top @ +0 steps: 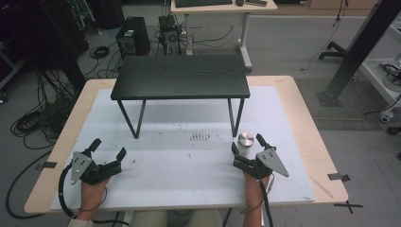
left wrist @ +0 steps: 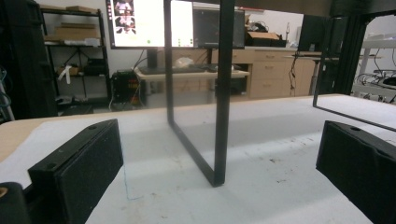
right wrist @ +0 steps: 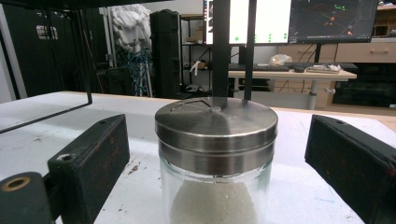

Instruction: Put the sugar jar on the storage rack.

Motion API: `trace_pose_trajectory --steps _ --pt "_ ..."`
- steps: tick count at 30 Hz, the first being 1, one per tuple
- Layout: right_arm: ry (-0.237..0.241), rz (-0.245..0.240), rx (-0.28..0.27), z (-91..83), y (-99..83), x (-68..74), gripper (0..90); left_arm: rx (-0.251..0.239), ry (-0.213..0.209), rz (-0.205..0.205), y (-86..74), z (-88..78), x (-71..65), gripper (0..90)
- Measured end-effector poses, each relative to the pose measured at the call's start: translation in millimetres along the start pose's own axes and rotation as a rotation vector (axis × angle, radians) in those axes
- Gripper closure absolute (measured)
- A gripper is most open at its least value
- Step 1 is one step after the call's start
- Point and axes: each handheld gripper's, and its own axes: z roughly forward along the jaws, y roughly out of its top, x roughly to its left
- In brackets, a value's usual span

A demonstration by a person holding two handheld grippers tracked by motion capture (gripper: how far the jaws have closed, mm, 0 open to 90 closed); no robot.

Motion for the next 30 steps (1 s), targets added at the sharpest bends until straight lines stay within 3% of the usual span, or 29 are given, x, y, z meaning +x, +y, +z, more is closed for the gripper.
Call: trace_pose_trajectory --steps 30 --pt "0.020 0.006 0.015 -0.1 0.1 -0.8 14.2 0.000 0.000 -0.001 0.0 -0.1 -0.1 0.8"
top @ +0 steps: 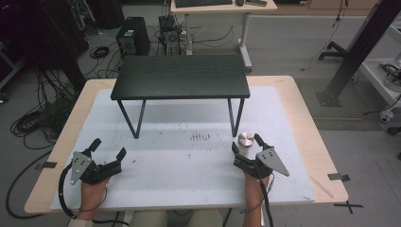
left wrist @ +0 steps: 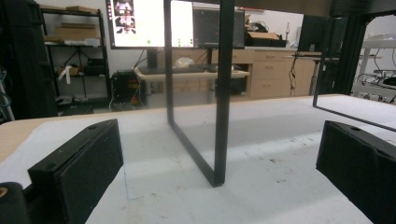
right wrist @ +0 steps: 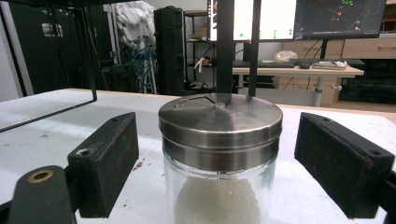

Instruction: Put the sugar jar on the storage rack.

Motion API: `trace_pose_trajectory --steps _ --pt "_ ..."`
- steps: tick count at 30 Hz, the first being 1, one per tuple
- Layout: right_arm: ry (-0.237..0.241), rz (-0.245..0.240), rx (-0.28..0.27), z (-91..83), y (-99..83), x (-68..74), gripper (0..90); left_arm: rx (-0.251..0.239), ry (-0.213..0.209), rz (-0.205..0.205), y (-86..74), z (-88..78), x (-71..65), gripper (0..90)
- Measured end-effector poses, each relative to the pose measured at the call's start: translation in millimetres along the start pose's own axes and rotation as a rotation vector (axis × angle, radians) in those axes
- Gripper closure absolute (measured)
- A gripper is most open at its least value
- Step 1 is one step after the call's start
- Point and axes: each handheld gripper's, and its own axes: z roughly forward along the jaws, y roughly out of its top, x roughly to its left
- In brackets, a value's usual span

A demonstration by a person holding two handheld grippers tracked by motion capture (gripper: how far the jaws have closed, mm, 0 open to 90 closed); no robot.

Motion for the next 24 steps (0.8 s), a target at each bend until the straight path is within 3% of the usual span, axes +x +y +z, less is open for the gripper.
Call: trace_pose_trajectory --steps 9,19,24 --pt "0.025 -0.015 0.011 -0.1 0.3 0.7 24.8 0.000 0.000 -0.001 0.0 0.0 0.0 0.8" --pt "0.021 -0.009 0.007 -1.6 0.6 0.0 33.2 -0.001 0.000 0.000 0.0 0.1 0.0 0.8" --pt "0.016 0.001 0.007 -2.9 0.7 -1.4 41.8 -0.001 0.000 -0.001 0.0 0.1 0.0 0.8"
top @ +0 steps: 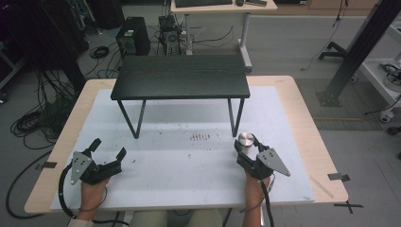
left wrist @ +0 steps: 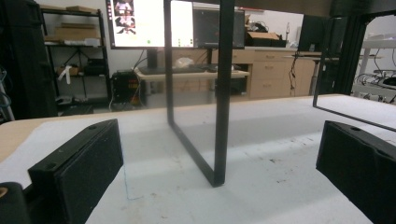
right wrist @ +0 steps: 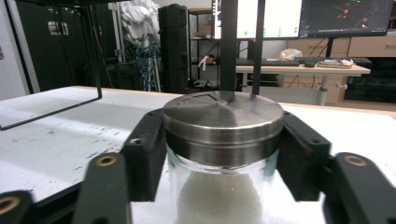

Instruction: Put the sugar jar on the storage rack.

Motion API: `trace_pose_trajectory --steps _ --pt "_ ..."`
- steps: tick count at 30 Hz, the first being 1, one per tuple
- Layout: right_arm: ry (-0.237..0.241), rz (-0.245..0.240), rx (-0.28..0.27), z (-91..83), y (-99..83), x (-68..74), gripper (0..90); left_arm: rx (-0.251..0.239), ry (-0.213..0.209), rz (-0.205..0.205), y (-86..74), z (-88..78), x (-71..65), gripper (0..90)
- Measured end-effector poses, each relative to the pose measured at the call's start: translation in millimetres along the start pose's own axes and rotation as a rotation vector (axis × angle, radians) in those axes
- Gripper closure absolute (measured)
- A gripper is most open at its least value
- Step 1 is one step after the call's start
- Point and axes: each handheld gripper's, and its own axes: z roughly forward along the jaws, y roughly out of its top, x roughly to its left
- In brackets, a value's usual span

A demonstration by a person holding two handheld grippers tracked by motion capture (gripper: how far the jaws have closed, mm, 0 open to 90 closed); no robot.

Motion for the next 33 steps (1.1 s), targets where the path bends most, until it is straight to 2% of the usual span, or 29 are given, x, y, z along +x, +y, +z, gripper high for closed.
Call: trace_pose_trajectory --steps 33 --pt "-0.003 0.002 0.010 -0.5 1.0 0.1 42.5 0.002 0.000 0.000 0.1 0.0 0.1 1.0"
